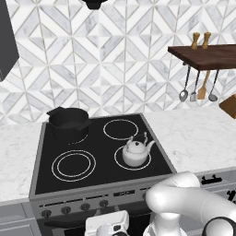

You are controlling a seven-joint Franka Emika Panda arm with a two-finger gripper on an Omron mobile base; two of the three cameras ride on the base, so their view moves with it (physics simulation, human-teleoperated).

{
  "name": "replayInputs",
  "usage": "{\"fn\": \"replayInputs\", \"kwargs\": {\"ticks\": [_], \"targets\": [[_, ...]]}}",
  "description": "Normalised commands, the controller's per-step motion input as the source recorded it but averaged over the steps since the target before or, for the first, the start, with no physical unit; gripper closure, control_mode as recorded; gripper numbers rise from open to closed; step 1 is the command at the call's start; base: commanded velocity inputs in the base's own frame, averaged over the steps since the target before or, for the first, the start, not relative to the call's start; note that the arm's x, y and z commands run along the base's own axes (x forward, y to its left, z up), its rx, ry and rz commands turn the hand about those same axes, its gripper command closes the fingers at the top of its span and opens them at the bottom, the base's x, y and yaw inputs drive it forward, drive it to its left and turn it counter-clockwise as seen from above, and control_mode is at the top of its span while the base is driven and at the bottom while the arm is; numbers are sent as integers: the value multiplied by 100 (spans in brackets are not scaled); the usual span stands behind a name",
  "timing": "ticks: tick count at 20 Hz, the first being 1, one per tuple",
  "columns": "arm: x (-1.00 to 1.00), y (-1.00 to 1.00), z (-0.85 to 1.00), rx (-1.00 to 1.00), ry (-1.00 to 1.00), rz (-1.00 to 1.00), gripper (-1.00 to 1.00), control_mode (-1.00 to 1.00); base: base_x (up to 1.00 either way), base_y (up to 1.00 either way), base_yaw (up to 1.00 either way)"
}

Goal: Pick the kettle from the counter and place it on a stove burner. Then turn the burner on.

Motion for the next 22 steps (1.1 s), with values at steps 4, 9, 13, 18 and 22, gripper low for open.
{"fn": "replayInputs", "kwargs": {"ticks": [4,9,13,18,22], "targets": [[4,0,-2,0,0,3,-100,-100,0,0,0],[15,0,-21,0,0,0,-100,-100,0,0,0],[16,0,-12,2,0,0,-100,-100,0,0,0],[7,20,-25,5,0,0,-100,-100,0,0,0],[1,23,-37,10,0,0,-100,-100,0,0,0]]}}
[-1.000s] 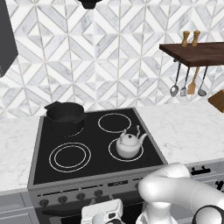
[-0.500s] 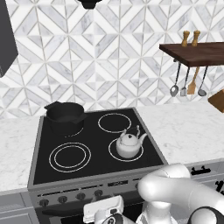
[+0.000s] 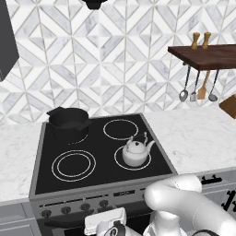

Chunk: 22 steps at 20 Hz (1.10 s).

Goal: Pick the kettle from the counter and place it on a stove burner. Then turn the burner on.

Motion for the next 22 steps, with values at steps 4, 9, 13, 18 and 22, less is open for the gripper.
{"fn": "replayInputs", "kwargs": {"ticks": [4,9,13,18,22], "targets": [[5,0,0,2,0,0,-100,-100,0,0,0],[21,0,-1,0,0,0,-100,-100,0,0,0],[9,-2,0,0,0,0,-100,-100,0,0,0],[0,-6,0,0,-1,0,-100,-100,0,0,0],[0,-12,0,0,-1,0,-100,-100,0,0,0]]}}
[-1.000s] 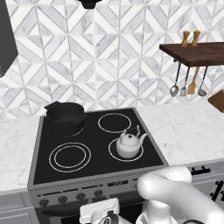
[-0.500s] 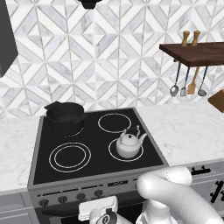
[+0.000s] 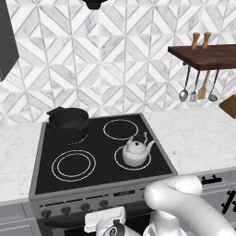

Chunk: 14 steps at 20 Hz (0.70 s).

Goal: Pick the kettle from the counter and place it on a stove burner. Then turn the burner on.

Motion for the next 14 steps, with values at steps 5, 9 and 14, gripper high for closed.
{"fn": "replayInputs", "kwargs": {"ticks": [5,9,14], "targets": [[0,0,0,0,0,0,100,-100,0,0,0],[0,0,0,0,0,0,100,-100,0,0,0],[4,0,0,0,0,0,100,-100,0,0,0]]}}
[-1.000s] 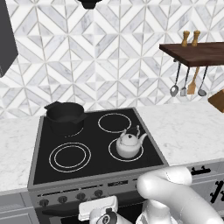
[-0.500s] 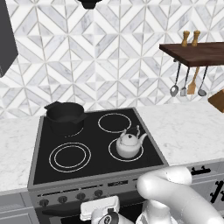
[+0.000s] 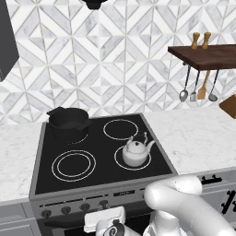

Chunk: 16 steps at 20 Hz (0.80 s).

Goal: Pick the kettle from the counter and place it on a stove burner. Then turn the burner on.

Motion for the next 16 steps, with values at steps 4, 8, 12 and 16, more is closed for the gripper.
{"fn": "replayInputs", "kwargs": {"ticks": [4,8,12,16], "targets": [[22,37,-12,-22,7,2,100,-100,0,0,0],[23,65,-39,-44,14,10,100,-100,0,0,0],[17,72,-52,-51,15,18,100,-100,0,0,0],[14,81,-47,-53,15,24,100,-100,0,0,0]]}}
